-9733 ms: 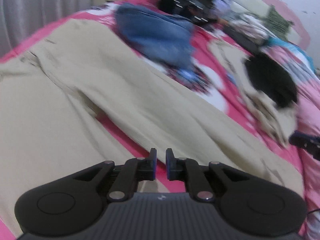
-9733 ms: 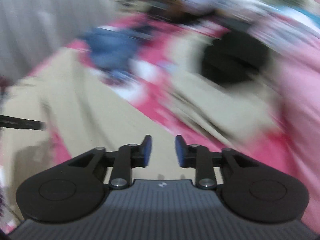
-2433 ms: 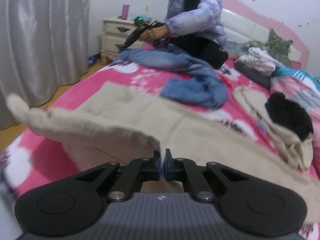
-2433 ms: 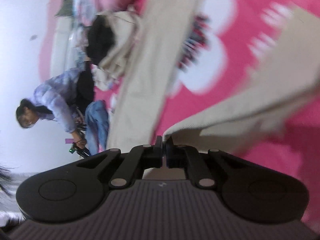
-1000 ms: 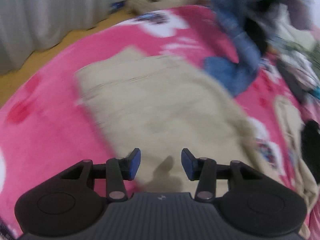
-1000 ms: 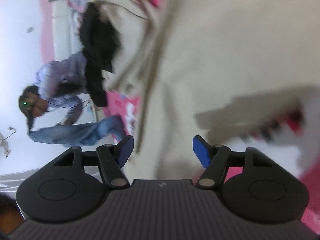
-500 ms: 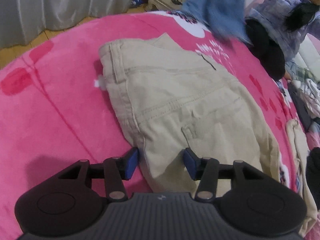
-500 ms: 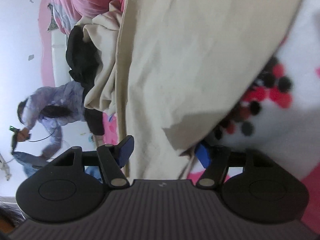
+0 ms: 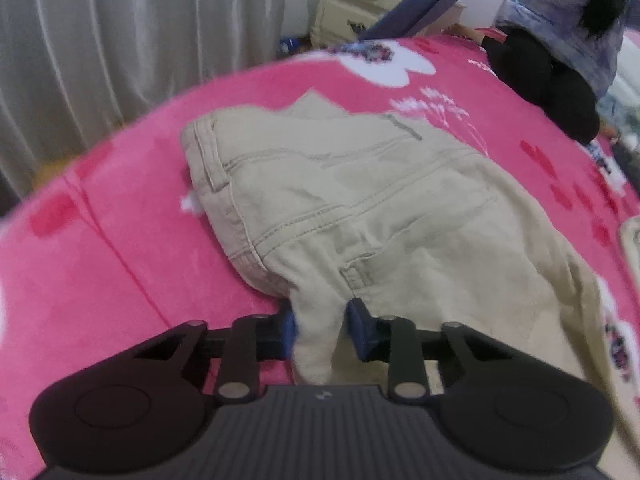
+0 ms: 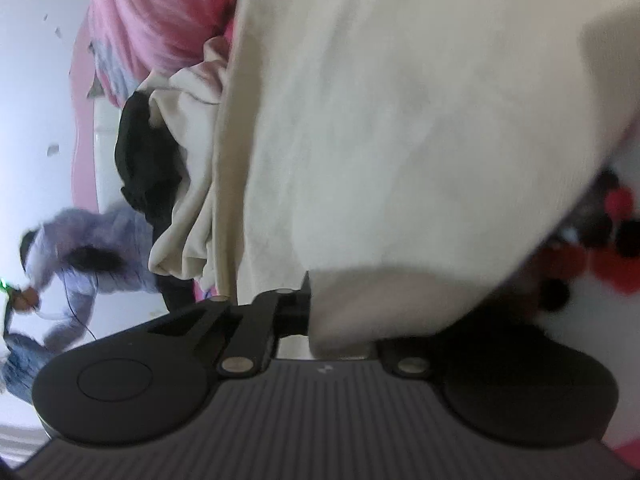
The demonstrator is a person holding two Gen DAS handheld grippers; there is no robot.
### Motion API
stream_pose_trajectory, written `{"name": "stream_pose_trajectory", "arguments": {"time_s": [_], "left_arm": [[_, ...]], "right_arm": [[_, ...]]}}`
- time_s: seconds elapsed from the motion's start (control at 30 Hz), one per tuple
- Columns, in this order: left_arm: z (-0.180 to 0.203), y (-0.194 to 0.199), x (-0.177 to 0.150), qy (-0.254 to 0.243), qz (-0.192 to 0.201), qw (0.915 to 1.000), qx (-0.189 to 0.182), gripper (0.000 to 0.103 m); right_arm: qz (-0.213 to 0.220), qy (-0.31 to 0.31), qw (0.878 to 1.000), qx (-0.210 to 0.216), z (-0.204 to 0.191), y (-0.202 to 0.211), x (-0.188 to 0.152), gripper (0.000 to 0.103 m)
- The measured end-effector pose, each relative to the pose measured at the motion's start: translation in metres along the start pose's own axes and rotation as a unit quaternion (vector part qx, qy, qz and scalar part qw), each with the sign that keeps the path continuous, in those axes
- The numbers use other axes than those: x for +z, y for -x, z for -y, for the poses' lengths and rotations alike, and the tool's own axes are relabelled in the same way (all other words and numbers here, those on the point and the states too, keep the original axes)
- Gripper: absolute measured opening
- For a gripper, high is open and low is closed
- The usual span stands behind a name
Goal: Fold clothes
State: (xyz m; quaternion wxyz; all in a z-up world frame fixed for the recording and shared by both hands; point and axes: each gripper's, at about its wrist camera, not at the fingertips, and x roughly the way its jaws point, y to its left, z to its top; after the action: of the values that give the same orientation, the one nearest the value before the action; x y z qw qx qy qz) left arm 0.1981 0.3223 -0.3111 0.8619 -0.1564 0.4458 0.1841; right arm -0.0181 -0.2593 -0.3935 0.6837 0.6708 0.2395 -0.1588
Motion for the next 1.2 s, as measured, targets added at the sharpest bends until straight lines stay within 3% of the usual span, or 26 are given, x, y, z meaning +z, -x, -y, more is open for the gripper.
{"name": "stream_pose_trajectory", "arguments": {"time_s": [0.1, 0.33, 0.5, 0.6, 0.67, 0.7, 0.77, 0.8, 0.93, 1.0, 1.1, 1.13, 1.17, 1.2], "left_arm": [[-0.003, 0.023, 0.003, 0.021, 0.011, 0.9996, -0.012, 0.02], [-0.029, 0.097, -0.021, 0.062, -0.008, 0.9968, -0.05, 0.014], [-0.059, 0.163, -0.087, 0.084, -0.057, 0.9927, -0.066, 0.014], [-0.069, 0.18, -0.142, 0.057, -0.089, 0.9932, -0.049, 0.015], [-0.071, 0.174, -0.175, 0.027, -0.101, 0.994, -0.031, 0.017], [-0.072, 0.168, -0.188, 0.017, -0.101, 0.9945, -0.024, 0.022], [-0.08, 0.16, -0.203, 0.014, -0.101, 0.9946, -0.015, 0.028], [-0.085, 0.158, -0.205, 0.02, -0.101, 0.9945, -0.018, 0.031], [-0.098, 0.165, -0.198, 0.021, -0.092, 0.9946, -0.044, 0.035], [-0.101, 0.166, -0.195, 0.007, -0.092, 0.9944, -0.052, 0.037], [-0.105, 0.17, -0.194, -0.009, -0.085, 0.9941, -0.066, 0.04], [-0.104, 0.17, -0.196, -0.017, -0.078, 0.9947, -0.066, 0.041], [-0.103, 0.17, -0.196, -0.026, -0.069, 0.9953, -0.063, 0.041], [-0.101, 0.168, -0.196, -0.032, -0.064, 0.9956, -0.061, 0.041]], "right_arm": [[-0.009, 0.081, 0.997, -0.009, -0.029, 0.012, 0.006, 0.003], [-0.061, 0.148, 0.987, -0.011, -0.067, 0.066, 0.041, 0.003], [-0.096, 0.204, 0.973, -0.047, -0.084, 0.143, 0.067, 0.003], [-0.119, 0.237, 0.959, -0.105, -0.074, 0.187, 0.081, 0.003], [-0.154, 0.232, 0.948, -0.151, -0.052, 0.195, 0.092, 0.007], [-0.177, 0.235, 0.938, -0.185, -0.039, 0.191, 0.095, 0.009], [-0.219, 0.249, 0.905, -0.265, -0.015, 0.18, 0.098, 0.028], [-0.237, 0.261, 0.888, -0.296, -0.009, 0.177, 0.097, 0.028], [-0.316, 0.377, 0.803, -0.336, -0.04, 0.189, 0.057, 0.031], [-0.378, 0.433, 0.76, -0.305, -0.071, 0.195, 0.022, 0.031], [-0.463, 0.525, 0.693, -0.171, -0.137, 0.18, -0.053, 0.034], [-0.474, 0.554, 0.673, -0.121, -0.16, 0.168, -0.08, 0.041], [-0.472, 0.579, 0.661, -0.076, -0.179, 0.148, -0.106, 0.051], [-0.466, 0.599, 0.651, -0.035, -0.194, 0.124, -0.132, 0.052]]}}
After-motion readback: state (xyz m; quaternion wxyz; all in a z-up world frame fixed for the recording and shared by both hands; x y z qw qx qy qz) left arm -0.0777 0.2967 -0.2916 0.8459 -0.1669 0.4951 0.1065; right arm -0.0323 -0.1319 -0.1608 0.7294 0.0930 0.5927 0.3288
